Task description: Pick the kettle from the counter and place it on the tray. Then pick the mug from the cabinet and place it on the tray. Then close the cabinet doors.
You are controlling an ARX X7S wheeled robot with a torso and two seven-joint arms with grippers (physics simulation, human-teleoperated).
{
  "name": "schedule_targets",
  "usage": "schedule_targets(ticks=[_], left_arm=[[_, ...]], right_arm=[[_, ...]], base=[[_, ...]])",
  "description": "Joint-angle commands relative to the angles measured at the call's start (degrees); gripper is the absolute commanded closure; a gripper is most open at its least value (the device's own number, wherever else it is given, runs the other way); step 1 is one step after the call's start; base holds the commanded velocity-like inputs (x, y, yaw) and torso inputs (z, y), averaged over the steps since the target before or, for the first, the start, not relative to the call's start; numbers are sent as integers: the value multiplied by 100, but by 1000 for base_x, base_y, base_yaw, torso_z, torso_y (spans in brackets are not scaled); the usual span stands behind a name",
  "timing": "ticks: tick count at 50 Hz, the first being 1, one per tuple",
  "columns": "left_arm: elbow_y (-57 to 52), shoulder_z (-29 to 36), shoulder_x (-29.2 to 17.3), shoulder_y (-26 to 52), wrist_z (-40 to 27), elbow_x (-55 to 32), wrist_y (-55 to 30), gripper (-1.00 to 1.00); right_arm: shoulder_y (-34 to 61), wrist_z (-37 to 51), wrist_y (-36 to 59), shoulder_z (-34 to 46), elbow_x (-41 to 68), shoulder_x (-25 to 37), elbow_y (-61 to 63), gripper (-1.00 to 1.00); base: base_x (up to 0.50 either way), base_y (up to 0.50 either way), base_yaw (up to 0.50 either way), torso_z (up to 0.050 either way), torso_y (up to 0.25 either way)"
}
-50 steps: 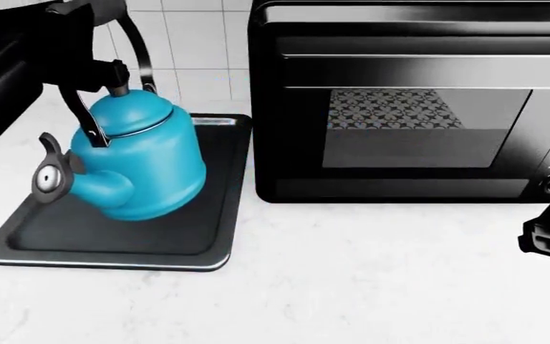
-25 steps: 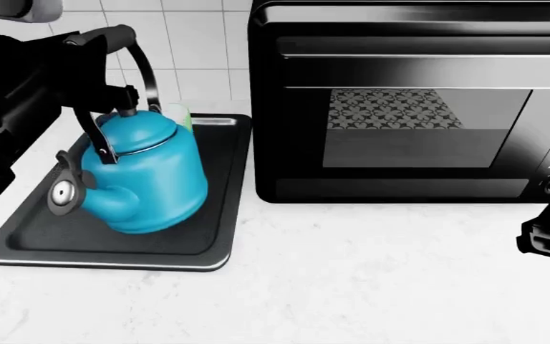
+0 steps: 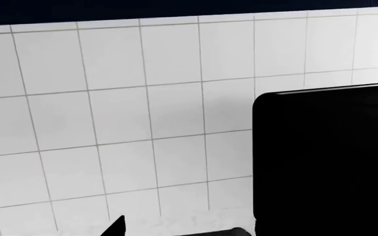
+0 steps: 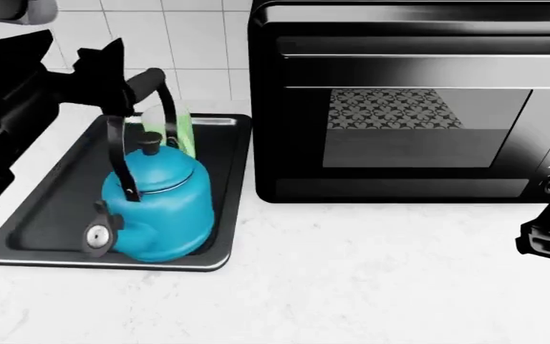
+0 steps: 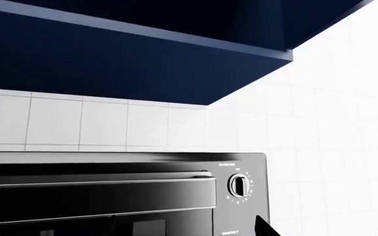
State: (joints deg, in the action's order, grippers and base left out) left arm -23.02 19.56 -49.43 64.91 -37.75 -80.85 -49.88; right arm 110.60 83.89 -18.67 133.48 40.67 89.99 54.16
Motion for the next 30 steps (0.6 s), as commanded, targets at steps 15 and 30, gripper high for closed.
schedule_targets(ticks=[15,30], left_arm=[[-684,-664,-46,163,-140,-322,530,-100],[-3041,-2303,-338,-1632,-955,-277,1777,-100]], right_arm=[[-104,-45,-57,-34,-30,-1,-34,-100],[-410,132,-362,124,-345,-328,-116,-100]], base=[[0,0,0,0,0],[0,0,0,0,0]])
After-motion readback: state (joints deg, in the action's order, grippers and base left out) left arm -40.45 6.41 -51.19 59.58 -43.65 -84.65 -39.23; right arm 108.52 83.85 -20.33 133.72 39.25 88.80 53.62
